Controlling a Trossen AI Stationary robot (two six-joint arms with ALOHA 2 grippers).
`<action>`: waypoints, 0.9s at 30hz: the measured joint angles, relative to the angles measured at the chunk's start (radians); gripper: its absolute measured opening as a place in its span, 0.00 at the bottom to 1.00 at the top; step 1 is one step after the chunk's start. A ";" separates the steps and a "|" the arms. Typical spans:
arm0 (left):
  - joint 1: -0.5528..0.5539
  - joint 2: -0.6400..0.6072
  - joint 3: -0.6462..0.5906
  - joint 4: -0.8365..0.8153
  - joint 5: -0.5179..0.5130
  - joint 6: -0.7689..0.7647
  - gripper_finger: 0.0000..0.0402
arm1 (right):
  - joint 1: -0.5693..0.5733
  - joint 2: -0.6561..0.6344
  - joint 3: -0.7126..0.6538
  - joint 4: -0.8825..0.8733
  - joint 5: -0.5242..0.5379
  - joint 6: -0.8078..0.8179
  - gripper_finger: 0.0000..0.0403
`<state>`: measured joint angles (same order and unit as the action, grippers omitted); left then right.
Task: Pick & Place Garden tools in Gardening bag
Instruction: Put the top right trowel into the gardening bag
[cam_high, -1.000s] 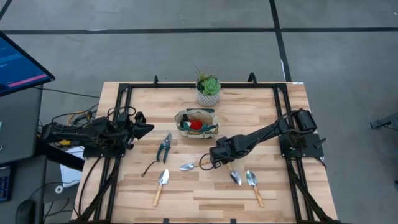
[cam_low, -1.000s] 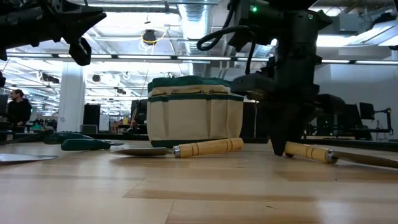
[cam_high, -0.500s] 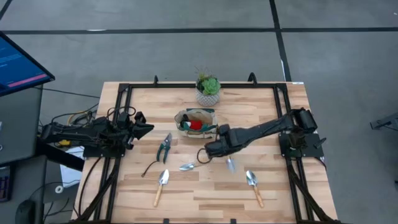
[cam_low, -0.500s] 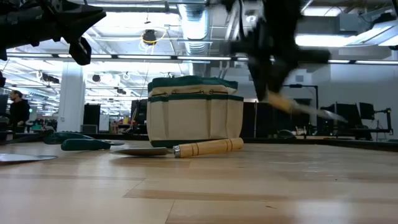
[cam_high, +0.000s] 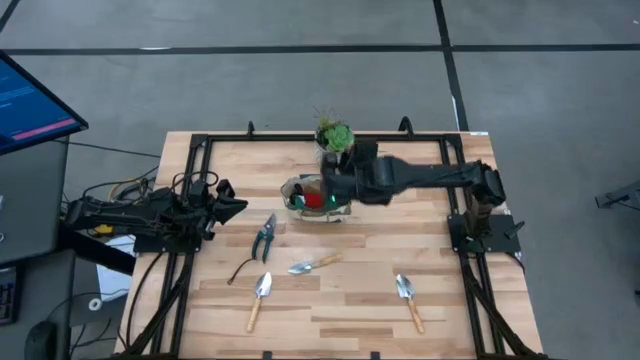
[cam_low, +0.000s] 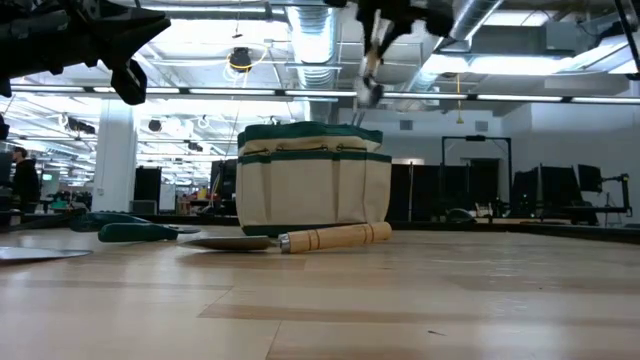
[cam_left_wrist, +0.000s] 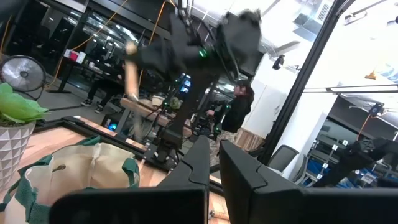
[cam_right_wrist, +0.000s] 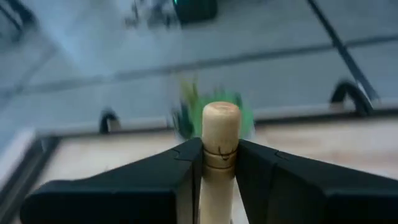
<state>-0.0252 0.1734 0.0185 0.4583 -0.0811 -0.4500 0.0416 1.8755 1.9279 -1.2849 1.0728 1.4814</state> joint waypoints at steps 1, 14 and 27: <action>0.000 0.000 0.000 0.000 0.000 0.000 0.02 | -0.018 0.000 0.005 0.047 0.026 -0.041 0.15; 0.000 0.000 0.000 0.000 0.000 0.000 0.02 | -0.150 0.088 0.009 0.474 0.216 -0.436 0.15; 0.000 0.000 0.000 0.008 0.000 0.000 0.02 | -0.092 0.212 0.007 0.531 0.336 -0.437 0.15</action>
<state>-0.0252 0.1734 0.0185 0.4664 -0.0811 -0.4500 -0.0509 2.0880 1.9350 -0.7543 1.4091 1.0444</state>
